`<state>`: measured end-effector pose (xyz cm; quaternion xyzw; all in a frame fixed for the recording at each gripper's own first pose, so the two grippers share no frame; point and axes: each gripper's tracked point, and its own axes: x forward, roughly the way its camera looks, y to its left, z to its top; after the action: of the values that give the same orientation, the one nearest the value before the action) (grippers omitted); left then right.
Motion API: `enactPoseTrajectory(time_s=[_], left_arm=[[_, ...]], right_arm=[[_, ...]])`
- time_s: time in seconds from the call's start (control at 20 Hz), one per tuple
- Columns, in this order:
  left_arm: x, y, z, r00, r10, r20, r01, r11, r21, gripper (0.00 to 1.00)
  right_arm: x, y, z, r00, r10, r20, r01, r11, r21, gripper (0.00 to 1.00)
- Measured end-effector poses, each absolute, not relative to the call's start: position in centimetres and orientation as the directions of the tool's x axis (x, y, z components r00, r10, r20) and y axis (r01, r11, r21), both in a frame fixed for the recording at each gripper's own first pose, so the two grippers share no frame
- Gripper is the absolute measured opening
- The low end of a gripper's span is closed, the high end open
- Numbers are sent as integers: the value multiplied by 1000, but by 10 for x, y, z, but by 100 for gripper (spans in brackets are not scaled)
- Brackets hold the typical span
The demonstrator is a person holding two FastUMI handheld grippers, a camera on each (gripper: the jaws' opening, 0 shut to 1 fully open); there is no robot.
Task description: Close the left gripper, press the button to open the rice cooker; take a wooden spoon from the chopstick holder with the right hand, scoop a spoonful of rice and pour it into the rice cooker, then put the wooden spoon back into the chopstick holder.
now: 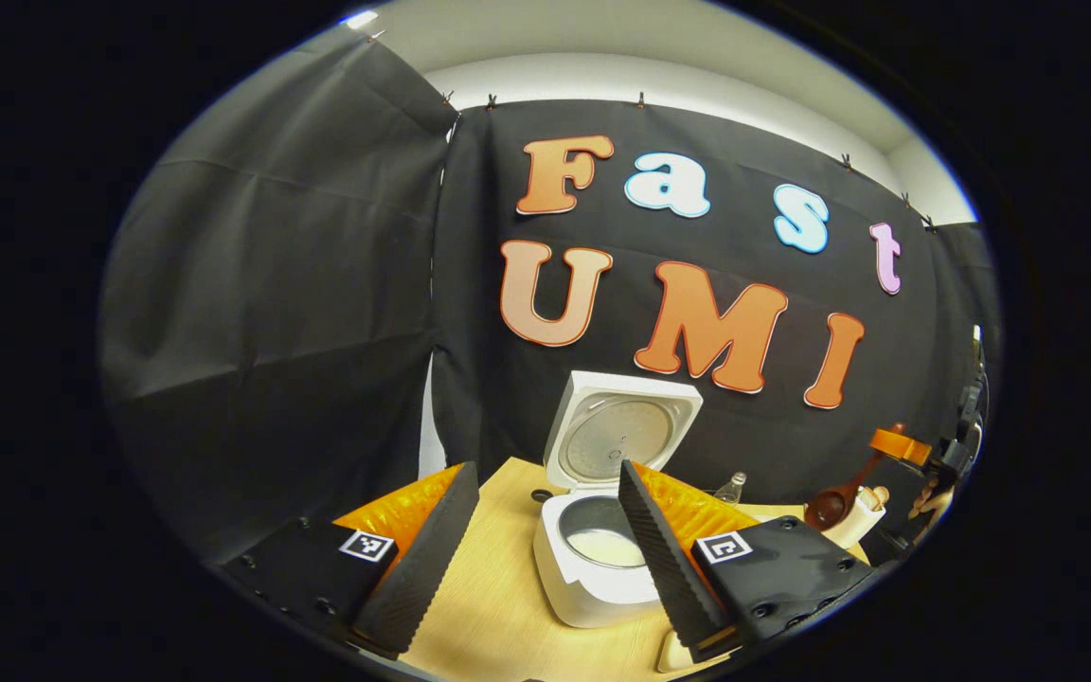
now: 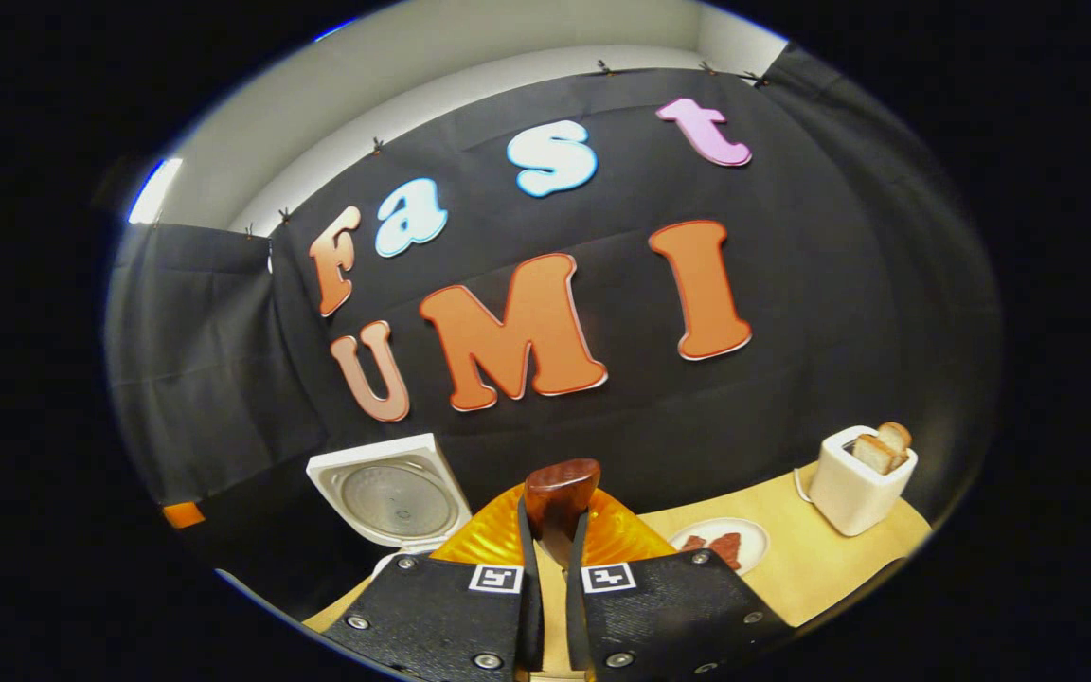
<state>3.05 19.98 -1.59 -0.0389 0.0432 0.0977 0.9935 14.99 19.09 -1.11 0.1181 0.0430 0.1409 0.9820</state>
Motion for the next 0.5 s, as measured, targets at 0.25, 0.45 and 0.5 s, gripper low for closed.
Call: enactPoseTrajectory(time_s=[0.25, 0.45, 0.5], left_arm=[[30, 196, -4, 978, 195, -69, -197, 980, -26, 100], [25, 189, -4, 980, 186, -75, -188, 982, -14, 100], [24, 186, -5, 981, 180, -77, -182, 983, -14, 100]], right_arm=[[119, 101, -48, 982, 159, -102, -121, 945, 304, 9], [102, 59, -83, 984, 94, -148, -41, 945, 326, 8], [100, 54, -92, 983, 87, -160, -29, 942, 333, 8]])
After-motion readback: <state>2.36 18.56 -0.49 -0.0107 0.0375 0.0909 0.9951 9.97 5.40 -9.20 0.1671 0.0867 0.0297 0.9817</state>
